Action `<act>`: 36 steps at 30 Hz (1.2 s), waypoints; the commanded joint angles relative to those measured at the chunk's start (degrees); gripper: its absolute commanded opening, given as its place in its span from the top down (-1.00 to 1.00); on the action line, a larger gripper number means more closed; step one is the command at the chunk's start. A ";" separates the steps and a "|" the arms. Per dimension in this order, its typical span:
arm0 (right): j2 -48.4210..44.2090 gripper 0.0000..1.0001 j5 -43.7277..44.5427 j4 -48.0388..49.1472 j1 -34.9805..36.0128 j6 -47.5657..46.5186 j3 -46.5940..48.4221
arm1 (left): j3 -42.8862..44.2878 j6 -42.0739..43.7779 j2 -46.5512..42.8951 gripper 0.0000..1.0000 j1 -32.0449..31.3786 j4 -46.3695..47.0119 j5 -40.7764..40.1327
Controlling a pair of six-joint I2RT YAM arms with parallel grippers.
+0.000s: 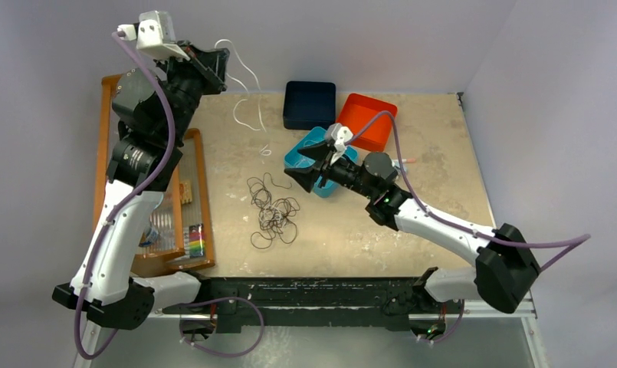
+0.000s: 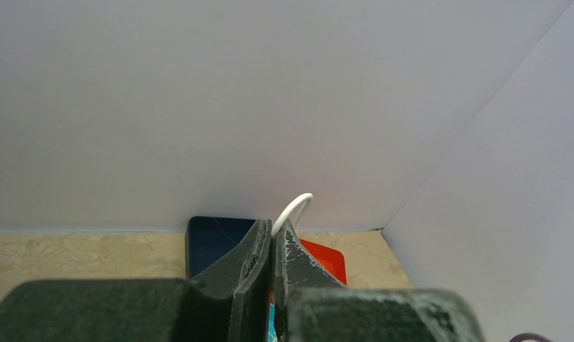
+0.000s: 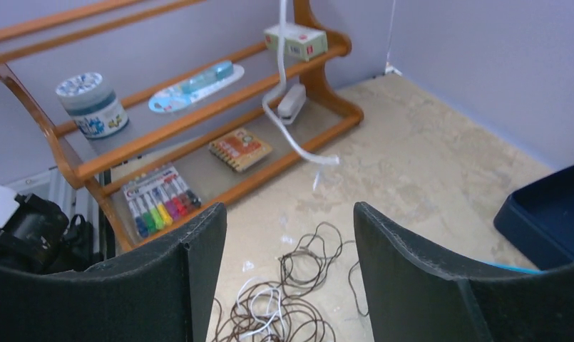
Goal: Untangle the cables
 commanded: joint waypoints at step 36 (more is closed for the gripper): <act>15.96 0.91 -5.73 5.98 -1.49 2.07 22.24 | -5.50 0.09 -2.23 1.00 -0.03 8.30 10.45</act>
